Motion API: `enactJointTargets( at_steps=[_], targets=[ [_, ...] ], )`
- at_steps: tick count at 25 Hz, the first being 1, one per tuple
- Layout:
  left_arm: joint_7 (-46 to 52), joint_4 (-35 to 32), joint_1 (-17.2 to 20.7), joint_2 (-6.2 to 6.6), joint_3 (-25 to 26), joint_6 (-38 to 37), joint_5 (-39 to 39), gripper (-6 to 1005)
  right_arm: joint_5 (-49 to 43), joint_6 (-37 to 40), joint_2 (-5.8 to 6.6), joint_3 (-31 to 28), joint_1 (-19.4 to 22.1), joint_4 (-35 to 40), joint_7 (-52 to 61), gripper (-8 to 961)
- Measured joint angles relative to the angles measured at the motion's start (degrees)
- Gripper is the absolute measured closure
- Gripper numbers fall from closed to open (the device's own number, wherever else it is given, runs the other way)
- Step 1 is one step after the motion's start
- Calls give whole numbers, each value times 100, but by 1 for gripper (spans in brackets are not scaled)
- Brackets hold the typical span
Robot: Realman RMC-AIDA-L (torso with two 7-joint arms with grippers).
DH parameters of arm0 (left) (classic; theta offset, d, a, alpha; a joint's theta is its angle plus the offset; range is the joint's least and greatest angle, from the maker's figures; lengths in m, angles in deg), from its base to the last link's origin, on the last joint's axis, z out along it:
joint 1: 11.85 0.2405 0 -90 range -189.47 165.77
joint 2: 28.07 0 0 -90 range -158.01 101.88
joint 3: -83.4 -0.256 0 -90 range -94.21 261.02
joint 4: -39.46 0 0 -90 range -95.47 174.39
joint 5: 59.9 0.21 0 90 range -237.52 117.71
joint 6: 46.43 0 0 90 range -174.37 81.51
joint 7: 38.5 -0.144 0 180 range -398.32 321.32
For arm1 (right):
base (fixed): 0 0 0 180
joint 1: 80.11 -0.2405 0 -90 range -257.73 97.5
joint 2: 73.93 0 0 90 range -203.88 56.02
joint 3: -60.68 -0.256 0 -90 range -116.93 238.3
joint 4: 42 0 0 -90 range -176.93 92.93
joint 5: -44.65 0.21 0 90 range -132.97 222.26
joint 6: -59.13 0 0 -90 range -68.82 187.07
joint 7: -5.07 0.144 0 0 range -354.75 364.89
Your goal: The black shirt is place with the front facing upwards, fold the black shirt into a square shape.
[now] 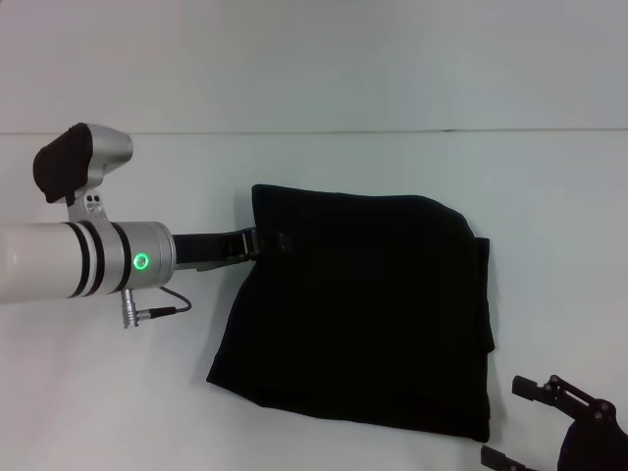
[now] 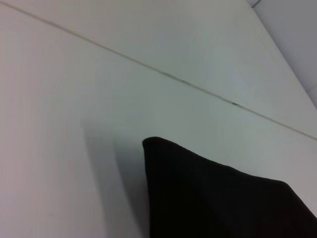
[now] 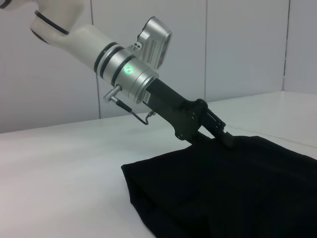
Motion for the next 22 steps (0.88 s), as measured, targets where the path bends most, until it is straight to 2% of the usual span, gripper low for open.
enactJointTargets(
  at_steps=[11, 15, 22],
  targets=[
    [-59, -23, 107, -53, 92, 83, -147, 883, 0, 29, 0, -12, 24, -2, 0, 29],
    [-81, -33, 279, -62, 199, 92, -457, 898, 0, 30, 7, -106, 20, -2, 0, 29],
    [-375, -1, 834, -151, 713, -21, -1186, 923, 9, 30, 9, -227, -22, 7, 0, 30]
  ],
)
